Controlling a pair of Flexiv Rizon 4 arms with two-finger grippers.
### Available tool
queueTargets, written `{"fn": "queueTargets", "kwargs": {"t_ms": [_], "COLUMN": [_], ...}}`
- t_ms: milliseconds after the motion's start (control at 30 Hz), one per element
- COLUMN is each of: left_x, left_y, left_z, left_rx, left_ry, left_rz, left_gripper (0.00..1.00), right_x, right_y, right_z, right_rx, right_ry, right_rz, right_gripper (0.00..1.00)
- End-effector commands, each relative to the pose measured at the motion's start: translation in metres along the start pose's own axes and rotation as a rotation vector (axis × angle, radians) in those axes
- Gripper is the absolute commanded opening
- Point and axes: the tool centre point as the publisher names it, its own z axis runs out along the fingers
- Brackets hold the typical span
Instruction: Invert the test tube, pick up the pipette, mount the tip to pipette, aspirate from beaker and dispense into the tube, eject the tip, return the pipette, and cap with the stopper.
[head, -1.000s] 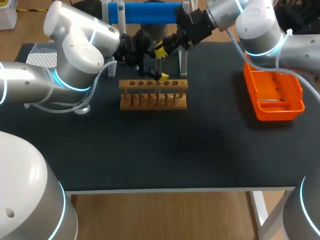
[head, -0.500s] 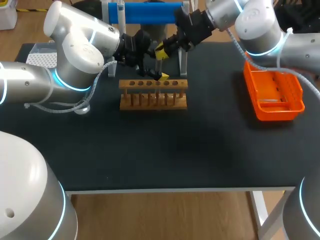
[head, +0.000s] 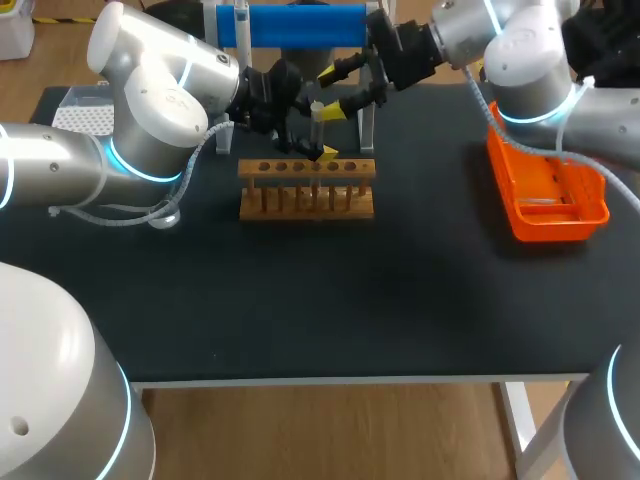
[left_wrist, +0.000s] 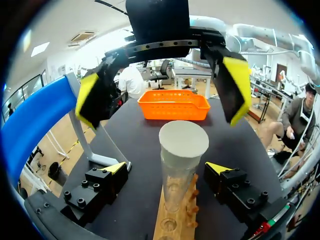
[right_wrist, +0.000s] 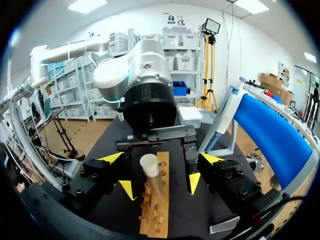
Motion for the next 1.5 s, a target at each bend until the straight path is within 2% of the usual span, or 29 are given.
{"fn": "queueTargets", "kwargs": {"t_ms": [33,67,100,167,467,900,1500], "left_x": [-0.001,-0.001,-0.001,-0.001,-0.001,-0.001,-0.001], "left_y": [0.000,0.000,0.000,0.000,0.000,0.000,0.000], "left_z": [-0.001,-0.001,-0.001,-0.001,-0.001,-0.001,-0.001], "left_rx": [-0.003,-0.003,-0.003,-0.003,-0.003,-0.003,-0.003], "left_ry": [0.004,0.004,0.004,0.004,0.004,0.004,0.004], "left_rz": [0.000,0.000,0.000,0.000,0.000,0.000,0.000], "left_gripper": [1.00,1.00,1.00,1.00,1.00,1.00,1.00], "right_x": [0.007,0.007,0.007,0.008,0.013,0.015,0.020], "right_y": [-0.003,-0.001,0.000,0.002,0.009,0.016,0.018], "right_z": [-0.006,-0.007,-0.008,-0.010,-0.010,-0.004,0.009], "right_rx": [-0.099,-0.121,-0.138,-0.175,-0.299,-0.389,-0.429], "right_ry": [-0.013,-0.017,-0.018,-0.021,-0.014,0.008,0.047], "right_rz": [-0.023,-0.034,-0.041,-0.055,-0.097,-0.053,-0.031], "right_gripper": [0.56,0.43,0.23,0.00,0.00,0.00,0.00]}}
